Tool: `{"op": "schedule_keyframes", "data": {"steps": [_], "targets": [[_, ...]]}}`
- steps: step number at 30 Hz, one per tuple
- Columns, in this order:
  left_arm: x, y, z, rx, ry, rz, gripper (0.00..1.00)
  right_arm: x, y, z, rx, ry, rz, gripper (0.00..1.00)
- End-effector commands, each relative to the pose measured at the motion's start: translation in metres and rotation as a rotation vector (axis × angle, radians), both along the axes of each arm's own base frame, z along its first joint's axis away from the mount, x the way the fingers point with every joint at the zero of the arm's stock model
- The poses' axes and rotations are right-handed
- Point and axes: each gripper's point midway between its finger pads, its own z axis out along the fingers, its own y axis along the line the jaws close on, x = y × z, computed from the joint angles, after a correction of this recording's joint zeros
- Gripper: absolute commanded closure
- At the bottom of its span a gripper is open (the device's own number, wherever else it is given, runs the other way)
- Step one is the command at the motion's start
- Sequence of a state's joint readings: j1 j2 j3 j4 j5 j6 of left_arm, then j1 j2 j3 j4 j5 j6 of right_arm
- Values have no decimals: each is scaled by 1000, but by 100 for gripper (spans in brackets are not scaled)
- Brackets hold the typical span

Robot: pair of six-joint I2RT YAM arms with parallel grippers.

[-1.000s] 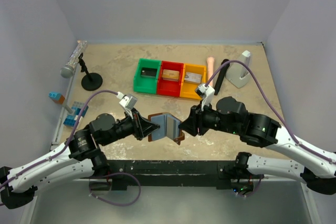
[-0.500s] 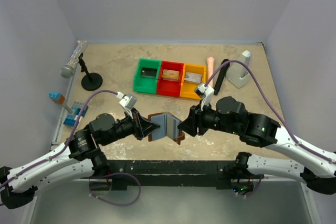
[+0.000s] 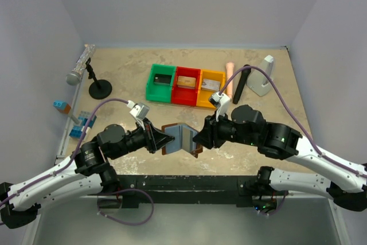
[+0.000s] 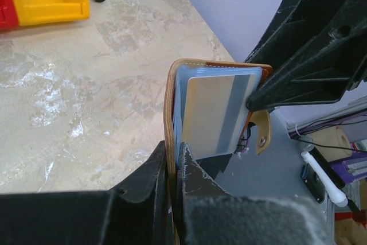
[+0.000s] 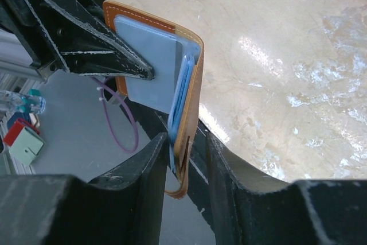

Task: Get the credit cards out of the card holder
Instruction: Remove the credit card from the card holder.

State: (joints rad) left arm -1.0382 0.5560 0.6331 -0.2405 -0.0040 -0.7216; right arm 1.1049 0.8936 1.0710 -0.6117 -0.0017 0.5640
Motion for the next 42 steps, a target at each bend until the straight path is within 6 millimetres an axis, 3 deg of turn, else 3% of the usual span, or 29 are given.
{"op": "schedule_keyframes", "data": {"steps": [1,8,19,26,30,33,35,39,41,42], "targets": [[-1,-2,32,-94,-50,-8,100,-2,1,17,67,-30,20,62],[0,-3,28,-84,-47,-9,100,-9,3,27,119,-48,60,67],[0,-3,33,-97,-51,-8,100,-9,7,24,98,-39,74,77],[-1,-5,34,-101,-51,-14,100,-6,7,21,73,-31,59,74],[0,-5,35,-101,-53,-15,100,-5,7,22,73,-34,57,77],[0,-5,34,-100,-52,-15,100,-5,8,20,66,-34,57,85],[-1,-6,33,-99,-48,-17,100,-4,9,19,63,-30,58,98],[1,-8,28,-93,-31,-11,100,-1,9,17,40,-22,41,100],[2,-10,25,-86,-22,-9,89,3,7,14,12,-18,18,100],[3,-10,25,-86,-22,-8,78,5,7,15,4,-20,7,100]]}}
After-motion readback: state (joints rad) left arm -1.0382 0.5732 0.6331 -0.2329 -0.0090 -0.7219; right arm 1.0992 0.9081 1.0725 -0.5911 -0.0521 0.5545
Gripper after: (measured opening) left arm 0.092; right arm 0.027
